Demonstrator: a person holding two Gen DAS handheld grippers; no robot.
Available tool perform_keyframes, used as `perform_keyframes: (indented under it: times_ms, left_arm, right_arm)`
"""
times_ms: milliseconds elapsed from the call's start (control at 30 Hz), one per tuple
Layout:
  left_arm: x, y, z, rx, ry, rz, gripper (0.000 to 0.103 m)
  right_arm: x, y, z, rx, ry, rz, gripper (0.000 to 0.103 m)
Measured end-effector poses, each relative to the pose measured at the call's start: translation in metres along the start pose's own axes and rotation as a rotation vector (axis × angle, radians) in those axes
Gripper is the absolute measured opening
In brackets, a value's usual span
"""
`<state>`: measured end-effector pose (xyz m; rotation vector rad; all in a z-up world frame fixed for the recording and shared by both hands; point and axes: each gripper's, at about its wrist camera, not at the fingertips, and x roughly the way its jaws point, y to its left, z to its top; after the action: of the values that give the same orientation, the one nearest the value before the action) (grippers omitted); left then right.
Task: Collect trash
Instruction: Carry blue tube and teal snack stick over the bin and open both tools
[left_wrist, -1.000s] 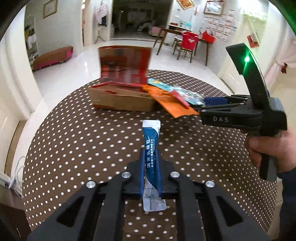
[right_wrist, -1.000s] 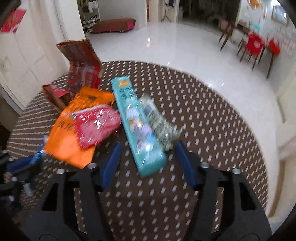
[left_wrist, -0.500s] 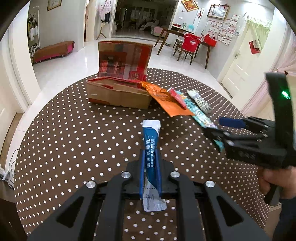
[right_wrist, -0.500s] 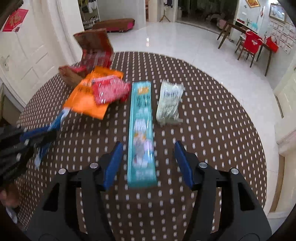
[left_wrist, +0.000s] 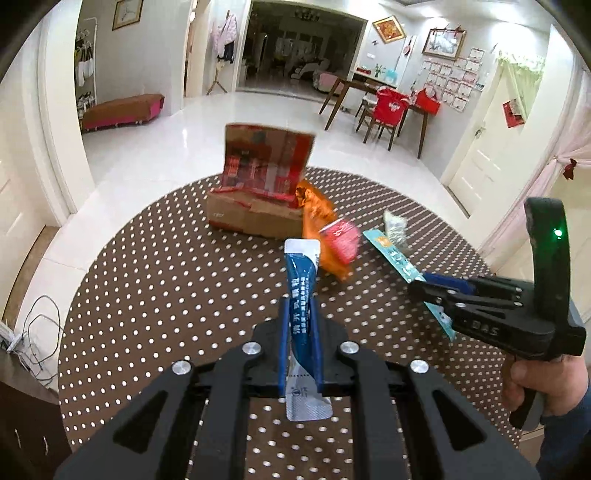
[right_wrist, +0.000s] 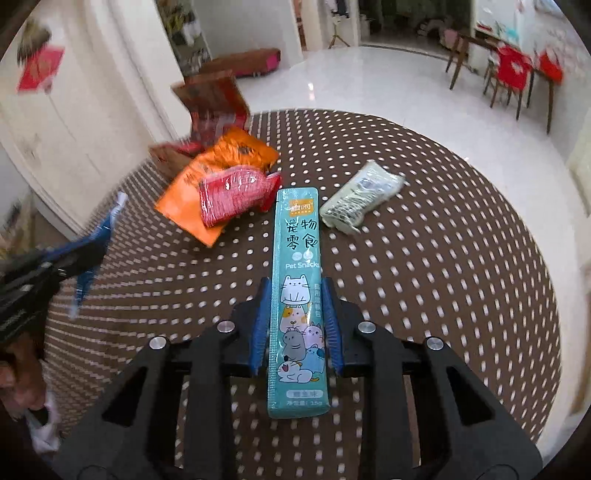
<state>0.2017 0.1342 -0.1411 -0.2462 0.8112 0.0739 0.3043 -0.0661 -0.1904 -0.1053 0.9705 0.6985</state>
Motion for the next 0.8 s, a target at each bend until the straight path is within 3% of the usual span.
perform_keyframes:
  times_ms: [167, 500, 800]
  left_arm:
    - [-0.009, -0.027, 0.006, 0.039, -0.031, -0.044, 0.010]
    - [-0.013, -0.128, 0.011, 0.188, -0.053, -0.183, 0.010]
    - [-0.003, -0.243, -0.002, 0.345, -0.009, -0.342, 0.010]
  right_arm:
    - [-0.041, -0.022, -0.013, 0.064, -0.067, 0.019, 0.027]
    - [-0.133, -0.078, -0.036, 0.224, -0.243, -0.018, 0.027]
    - [-0.214, -0.168, -0.111, 0.454, -0.361, -0.144, 0.027]
